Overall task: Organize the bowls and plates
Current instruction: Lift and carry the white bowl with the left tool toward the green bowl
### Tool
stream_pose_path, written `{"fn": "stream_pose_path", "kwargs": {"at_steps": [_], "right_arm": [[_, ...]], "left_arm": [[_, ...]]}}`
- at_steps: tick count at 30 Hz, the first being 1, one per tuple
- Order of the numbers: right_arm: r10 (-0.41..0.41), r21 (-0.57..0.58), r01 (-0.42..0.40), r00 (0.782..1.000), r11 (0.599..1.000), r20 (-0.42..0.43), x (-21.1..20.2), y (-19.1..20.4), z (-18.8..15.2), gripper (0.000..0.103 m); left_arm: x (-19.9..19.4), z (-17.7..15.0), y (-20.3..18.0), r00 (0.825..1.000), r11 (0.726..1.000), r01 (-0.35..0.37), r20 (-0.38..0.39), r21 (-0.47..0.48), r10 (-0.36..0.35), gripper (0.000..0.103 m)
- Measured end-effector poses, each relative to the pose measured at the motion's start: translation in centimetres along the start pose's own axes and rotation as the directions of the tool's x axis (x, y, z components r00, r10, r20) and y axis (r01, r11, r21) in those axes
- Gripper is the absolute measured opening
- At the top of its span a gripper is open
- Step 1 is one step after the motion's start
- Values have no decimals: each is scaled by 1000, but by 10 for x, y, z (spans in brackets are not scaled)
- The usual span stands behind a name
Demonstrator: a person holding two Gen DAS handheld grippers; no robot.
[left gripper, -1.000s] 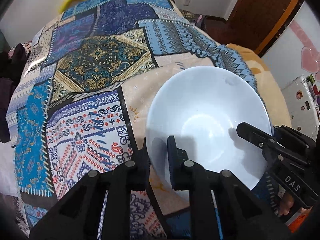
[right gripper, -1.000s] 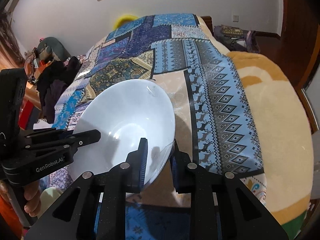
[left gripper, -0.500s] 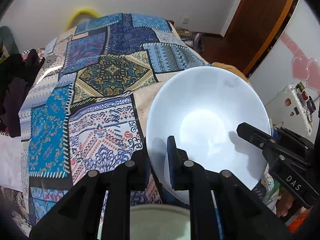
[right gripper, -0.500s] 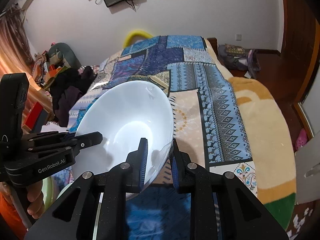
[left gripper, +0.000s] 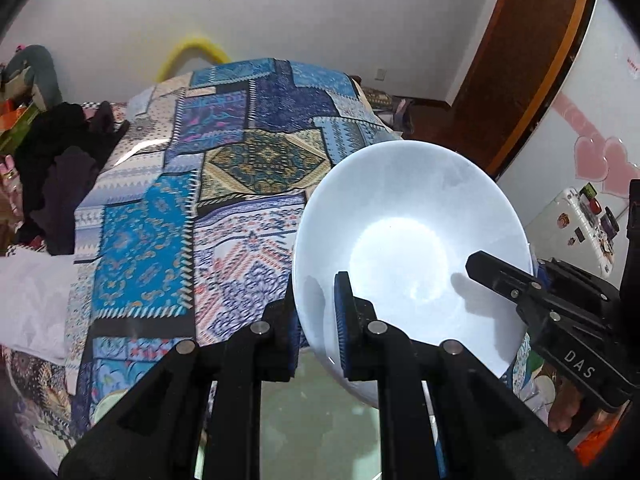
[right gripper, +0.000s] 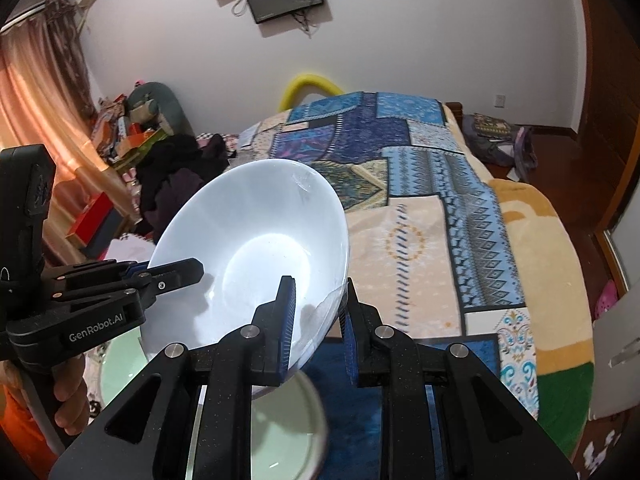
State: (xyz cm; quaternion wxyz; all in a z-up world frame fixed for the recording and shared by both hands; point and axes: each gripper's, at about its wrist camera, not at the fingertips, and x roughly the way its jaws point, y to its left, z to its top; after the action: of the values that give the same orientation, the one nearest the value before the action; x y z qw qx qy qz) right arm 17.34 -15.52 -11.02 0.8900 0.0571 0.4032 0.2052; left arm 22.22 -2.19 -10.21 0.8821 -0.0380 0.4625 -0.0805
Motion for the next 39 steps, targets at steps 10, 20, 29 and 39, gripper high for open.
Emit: {"fn": "stream_pose_path", "kwargs": {"at_steps": [10, 20, 29, 39], "right_arm": [[79, -64, -79, 997, 995, -11, 5, 53, -6, 19], [178, -112, -183, 983, 977, -48, 24, 110, -16, 19], [217, -172, -233, 971, 957, -104, 43, 151, -26, 19], [235, -178, -268, 954, 947, -186, 67, 173, -48, 19]], "left_arm": [[-57, -31, 48, 997, 996, -34, 70, -81, 40, 15], [-97, -70, 104, 988, 979, -93, 102, -179, 112, 15], [-112, -102, 147, 984, 958, -129, 90, -257, 156, 15], [-106, -130, 172, 983, 943, -155, 46, -294, 176, 15]]}}
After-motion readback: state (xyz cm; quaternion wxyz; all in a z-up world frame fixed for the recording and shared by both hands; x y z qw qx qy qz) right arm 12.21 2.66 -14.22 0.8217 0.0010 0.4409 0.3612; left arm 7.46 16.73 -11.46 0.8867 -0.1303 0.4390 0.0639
